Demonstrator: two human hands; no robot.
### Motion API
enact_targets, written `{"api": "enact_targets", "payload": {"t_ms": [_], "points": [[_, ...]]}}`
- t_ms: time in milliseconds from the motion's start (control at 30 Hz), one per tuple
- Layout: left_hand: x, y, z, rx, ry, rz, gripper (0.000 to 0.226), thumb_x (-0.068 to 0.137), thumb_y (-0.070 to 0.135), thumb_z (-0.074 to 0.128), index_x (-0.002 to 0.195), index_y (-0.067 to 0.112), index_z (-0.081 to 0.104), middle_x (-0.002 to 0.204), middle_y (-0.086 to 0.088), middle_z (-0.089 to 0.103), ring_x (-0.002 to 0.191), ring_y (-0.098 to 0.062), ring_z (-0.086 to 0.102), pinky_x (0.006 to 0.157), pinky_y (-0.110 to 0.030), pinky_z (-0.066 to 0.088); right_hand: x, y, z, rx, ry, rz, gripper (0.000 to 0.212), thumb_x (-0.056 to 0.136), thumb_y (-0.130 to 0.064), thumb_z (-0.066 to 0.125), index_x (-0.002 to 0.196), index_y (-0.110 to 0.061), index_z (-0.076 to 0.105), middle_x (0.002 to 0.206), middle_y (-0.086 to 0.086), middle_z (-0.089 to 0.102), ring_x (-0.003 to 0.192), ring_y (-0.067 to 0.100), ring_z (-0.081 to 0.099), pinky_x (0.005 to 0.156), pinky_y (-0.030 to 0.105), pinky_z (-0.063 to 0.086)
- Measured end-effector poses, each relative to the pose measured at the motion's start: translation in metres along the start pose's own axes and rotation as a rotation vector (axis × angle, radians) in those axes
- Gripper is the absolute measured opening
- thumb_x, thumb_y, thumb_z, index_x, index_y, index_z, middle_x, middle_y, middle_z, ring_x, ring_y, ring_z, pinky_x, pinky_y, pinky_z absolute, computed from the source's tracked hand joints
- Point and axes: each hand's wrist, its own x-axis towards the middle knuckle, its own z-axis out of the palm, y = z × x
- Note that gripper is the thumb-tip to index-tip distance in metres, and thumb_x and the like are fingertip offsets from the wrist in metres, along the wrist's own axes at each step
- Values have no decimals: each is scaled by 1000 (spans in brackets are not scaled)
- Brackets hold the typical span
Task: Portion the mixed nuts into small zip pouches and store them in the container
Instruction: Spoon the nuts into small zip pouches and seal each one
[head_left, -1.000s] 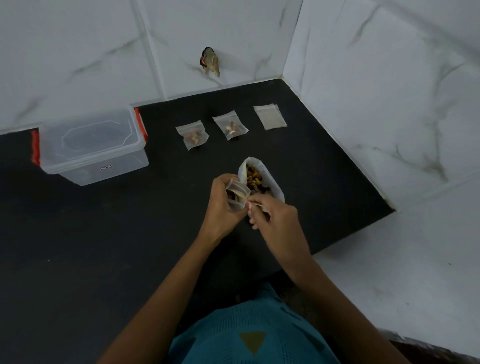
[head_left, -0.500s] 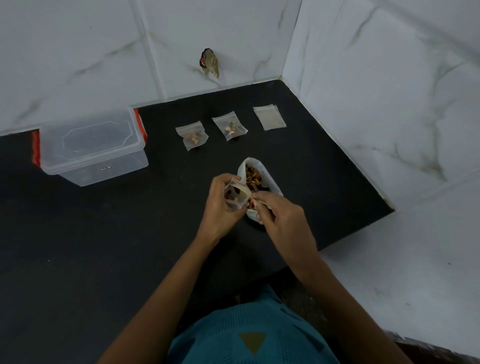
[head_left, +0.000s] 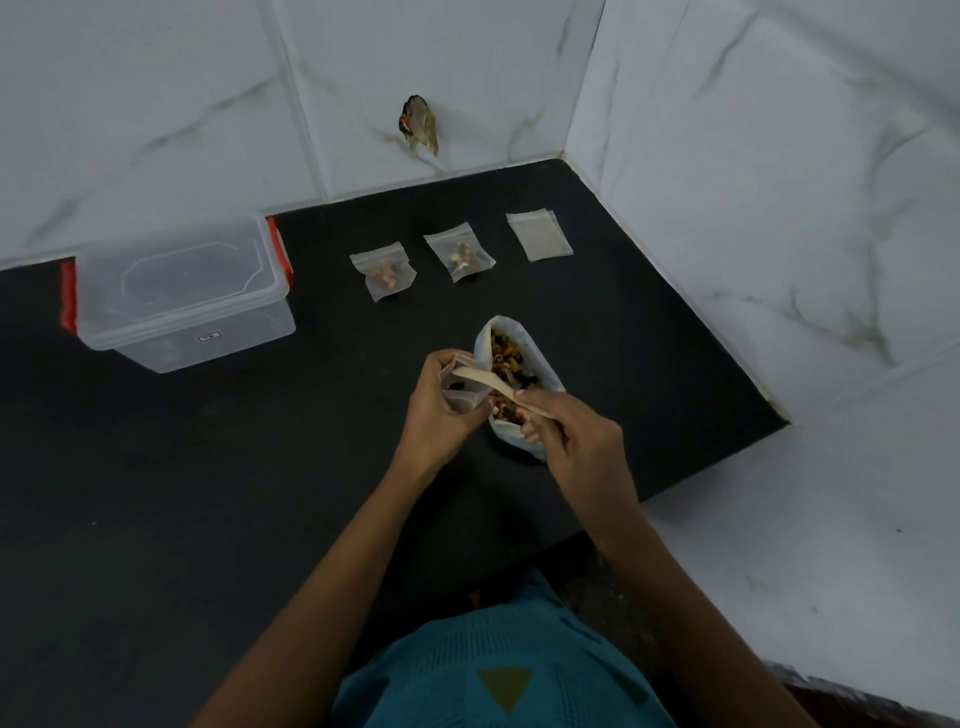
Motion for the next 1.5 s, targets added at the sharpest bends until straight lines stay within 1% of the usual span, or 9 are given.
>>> {"api": "enact_targets", "payload": {"t_ms": [100,200,433,633,833,933,1133,1267,1500], "points": [[1,0,0,25,-6,8,44,76,5,72,107,20,46,105,16,51,101,3,51,78,-2,41,5,-4,-2,211,47,266,19,87,0,56,103,-4,64,79,-8,64,69,-2,62,67,10,50],[1,1,1,20,-19,-4,44,76,6,72,109,19,45,105,16,51,101,5,50,77,-1,40,11,-5,-5,372,77,432,17,87,2,55,98,-9,63,70,-3,65,59,2,62,60,13,50],[3,2,-1,20,-32,-40,46,77,5,71,109,24,44,105,19,50,100,6,49,75,0,40,8,-7,-10,317,44,392,19,87,2,54,99,-11,62,77,-3,64,64,1,63,63,13,51],[1,-6,-5,7,-30,-88,45,77,4,70,109,22,45,106,15,52,100,2,52,76,-3,44,15,3,-24,477,231,572,13,90,-4,52,95,-8,63,74,4,65,62,4,63,59,15,52],[4,-13,-4,-14,-64,-166,46,79,2,67,116,20,45,112,14,50,99,5,51,72,0,43,19,35,-14,238,253,605,14,91,-6,52,102,-5,62,72,-3,62,58,-5,60,58,9,49],[7,-16,-1,-50,-88,-218,47,81,3,66,118,21,44,113,14,50,101,2,51,71,-6,46,21,48,-2,132,206,573,14,91,-6,52,101,-8,62,77,0,62,60,-2,59,61,8,48],[17,-24,3,-46,-103,-278,50,81,5,66,122,23,42,126,3,48,117,-12,49,84,-16,43,25,66,19,-128,54,407,22,93,-7,50,111,-1,62,99,14,66,85,20,64,77,30,54],[22,-30,4,-30,-127,-338,53,82,9,67,126,22,42,132,-2,48,119,-15,48,89,-24,42,25,70,25,-142,23,390,22,93,-6,50,110,0,62,100,14,66,88,21,65,80,32,54],[27,-34,5,-35,-173,-385,48,81,11,68,122,20,45,122,0,53,113,-12,52,87,-24,46,37,73,21,167,117,711,15,91,-6,52,101,-2,63,70,0,63,55,-1,60,58,11,50]]}}
